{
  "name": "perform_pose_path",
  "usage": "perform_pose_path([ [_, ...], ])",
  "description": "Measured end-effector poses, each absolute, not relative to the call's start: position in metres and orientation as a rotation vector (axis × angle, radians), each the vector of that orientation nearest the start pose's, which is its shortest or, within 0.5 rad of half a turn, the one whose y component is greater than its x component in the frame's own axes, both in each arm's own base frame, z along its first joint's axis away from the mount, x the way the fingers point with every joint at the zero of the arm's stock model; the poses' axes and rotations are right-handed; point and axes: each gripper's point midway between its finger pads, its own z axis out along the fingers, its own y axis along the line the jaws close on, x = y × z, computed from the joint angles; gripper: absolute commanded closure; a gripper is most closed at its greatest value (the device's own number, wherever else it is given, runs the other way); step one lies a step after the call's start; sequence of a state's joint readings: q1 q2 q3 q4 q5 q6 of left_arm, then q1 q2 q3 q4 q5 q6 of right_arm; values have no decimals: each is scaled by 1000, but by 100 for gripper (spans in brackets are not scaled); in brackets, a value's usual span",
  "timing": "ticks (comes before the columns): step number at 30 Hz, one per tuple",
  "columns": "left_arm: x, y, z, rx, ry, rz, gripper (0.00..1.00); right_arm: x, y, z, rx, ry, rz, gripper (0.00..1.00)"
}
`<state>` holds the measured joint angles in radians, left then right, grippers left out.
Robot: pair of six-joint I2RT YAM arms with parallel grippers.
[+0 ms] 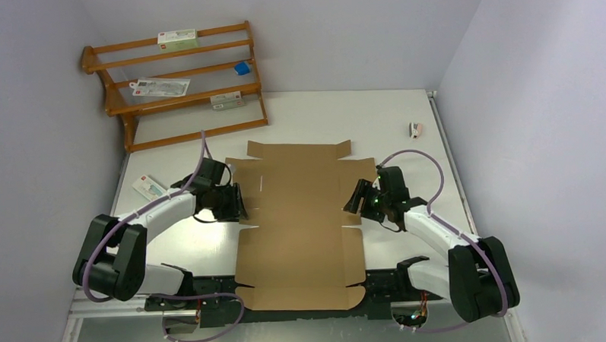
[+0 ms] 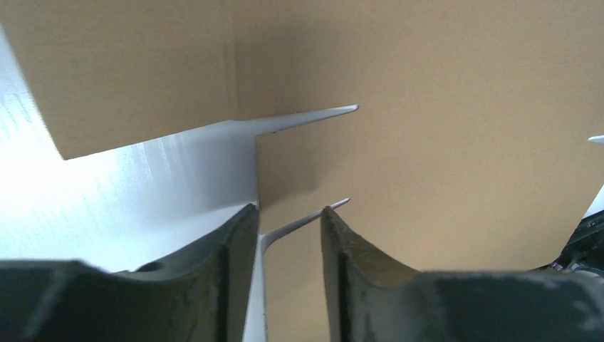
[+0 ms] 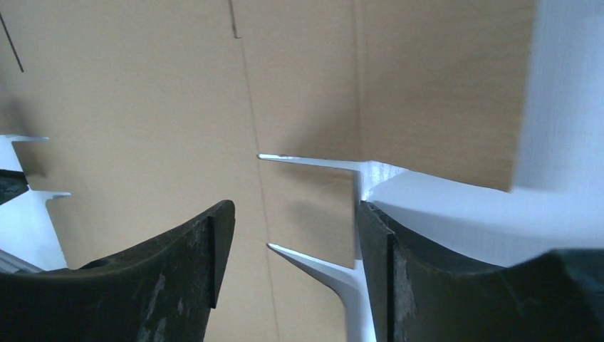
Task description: Fold the paper box
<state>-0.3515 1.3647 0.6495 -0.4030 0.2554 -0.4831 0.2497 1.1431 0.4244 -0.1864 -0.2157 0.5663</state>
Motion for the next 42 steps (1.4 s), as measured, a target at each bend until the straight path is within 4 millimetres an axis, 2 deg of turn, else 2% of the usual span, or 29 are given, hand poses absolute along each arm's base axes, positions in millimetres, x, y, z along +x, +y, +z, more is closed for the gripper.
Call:
perform_pose_path([
  [4, 223, -150, 25, -88, 2773, -565, 75, 232, 121, 25, 307, 2539, 609, 42],
  [12, 227, -148, 32, -75, 2752, -523, 84, 228, 119, 27, 293, 2554, 598, 48],
  [23, 229, -162, 46, 2, 2716, -509, 84, 244, 130, 64, 220, 2503, 653, 49],
  [34, 233, -182, 62, 79, 2670, -495, 80, 239, 151, 79, 108, 2508, 682, 46],
  [42, 231, -201, 72, 131, 2643, -505, 74, 235, 168, 80, 54, 2515, 695, 45],
])
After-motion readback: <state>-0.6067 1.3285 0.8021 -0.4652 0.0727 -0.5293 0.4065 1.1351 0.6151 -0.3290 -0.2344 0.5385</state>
